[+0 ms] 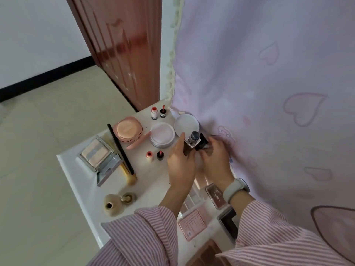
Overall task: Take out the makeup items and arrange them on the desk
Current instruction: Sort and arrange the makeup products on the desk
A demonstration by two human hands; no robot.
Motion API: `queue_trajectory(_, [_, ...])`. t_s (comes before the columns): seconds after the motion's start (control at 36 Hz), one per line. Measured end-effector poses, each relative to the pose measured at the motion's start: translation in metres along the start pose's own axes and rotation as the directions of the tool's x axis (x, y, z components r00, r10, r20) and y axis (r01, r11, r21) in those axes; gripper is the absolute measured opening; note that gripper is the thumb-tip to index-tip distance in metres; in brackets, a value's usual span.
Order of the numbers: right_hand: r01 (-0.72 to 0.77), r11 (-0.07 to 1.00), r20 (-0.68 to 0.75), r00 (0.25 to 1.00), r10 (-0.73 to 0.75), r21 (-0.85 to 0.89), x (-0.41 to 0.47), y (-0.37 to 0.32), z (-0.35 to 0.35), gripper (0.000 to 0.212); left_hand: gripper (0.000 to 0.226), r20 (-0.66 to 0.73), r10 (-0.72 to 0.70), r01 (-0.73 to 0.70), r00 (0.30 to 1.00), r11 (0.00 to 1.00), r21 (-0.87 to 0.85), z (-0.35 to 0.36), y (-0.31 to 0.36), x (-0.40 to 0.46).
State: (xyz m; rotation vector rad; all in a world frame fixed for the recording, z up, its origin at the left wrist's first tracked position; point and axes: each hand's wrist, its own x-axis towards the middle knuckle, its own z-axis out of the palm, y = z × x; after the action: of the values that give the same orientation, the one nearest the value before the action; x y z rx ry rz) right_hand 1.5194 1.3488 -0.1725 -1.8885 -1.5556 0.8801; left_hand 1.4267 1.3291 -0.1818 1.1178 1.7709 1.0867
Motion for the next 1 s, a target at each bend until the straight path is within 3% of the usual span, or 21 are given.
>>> queue_trajectory(0.11, [0.005,0.999,0.008,1.000,-0.006,0.047,-0.019,-0.005,-0.012,0.035,0.057,0.005,0.067,-0.068,0.998,0.996,0.056,-0.007,0.002,-0.013])
queue_trajectory(0.17, [0.040,0.999,0.022,0.999,-0.040,-0.012,-0.033,0.000,-0.018,0.032,0.059,0.027,0.070,-0.072,0.997,0.995,0.071,-0.015,0.001,-0.025])
queue_trajectory(0.22, [0.179,0.974,0.045,0.984,-0.175,-0.139,-0.046,0.008,-0.021,0.029,0.055,0.024,0.081,-0.083,0.996,0.991,0.107,-0.024,-0.003,-0.041])
queue_trajectory(0.31, [0.455,0.788,0.209,0.891,-0.404,-0.415,-0.061,0.020,-0.021,0.034,0.046,-0.005,0.152,-0.149,0.988,0.974,0.170,-0.039,-0.013,-0.067])
queue_trajectory(0.42, [0.576,0.539,0.388,0.816,-0.429,-0.614,-0.059,0.022,-0.022,0.039,0.038,0.014,0.195,-0.191,0.981,0.943,0.272,-0.057,-0.027,-0.090])
queue_trajectory(0.56, [0.590,0.482,0.490,0.807,-0.330,-0.648,-0.051,0.013,-0.022,0.036,0.034,0.034,0.191,-0.192,0.981,0.937,0.293,-0.072,-0.038,-0.106])
queue_trajectory(0.64, [0.614,0.468,0.455,0.788,-0.415,-0.636,-0.053,0.008,-0.029,0.037,0.031,0.035,0.183,-0.185,0.982,0.941,0.282,-0.078,-0.038,-0.113])
queue_trajectory(0.72, [0.641,0.535,0.377,0.762,-0.526,-0.550,-0.063,0.000,-0.039,0.038,0.032,0.059,0.170,-0.179,0.984,0.951,0.253,-0.082,-0.035,-0.121])
queue_trajectory(0.78, [0.603,0.704,0.257,0.798,-0.546,-0.376,-0.074,-0.008,-0.044,0.034,0.037,0.084,0.171,-0.186,0.982,0.955,0.230,-0.084,-0.033,-0.125])
queue_trajectory(0.83, [0.413,0.910,0.153,0.902,-0.403,-0.043,-0.090,-0.026,-0.052,0.030,0.048,0.130,0.205,-0.228,0.970,0.953,0.201,-0.086,-0.031,-0.129])
queue_trajectory(0.86, [0.259,0.958,0.141,0.951,-0.275,0.124,-0.099,-0.036,-0.055,0.027,0.056,0.159,0.227,-0.254,0.961,0.951,0.178,-0.086,-0.030,-0.131])
queue_trajectory(0.89, [0.102,0.958,0.150,0.978,-0.146,0.268,-0.106,-0.042,-0.057,0.025,0.062,0.189,0.242,-0.271,0.952,0.952,0.145,-0.086,-0.028,-0.133])
queue_trajectory(0.94, [-0.124,0.860,0.197,0.980,0.028,0.495,-0.118,-0.046,-0.057,0.022,0.063,0.235,0.242,-0.261,0.941,0.964,0.052,-0.088,-0.021,-0.137])
queue_trajectory(1.0, [-0.247,0.753,0.275,0.957,0.092,0.609,-0.133,-0.043,-0.055,0.020,0.044,0.266,0.222,-0.219,0.938,0.975,-0.039,-0.093,-0.016,-0.140])
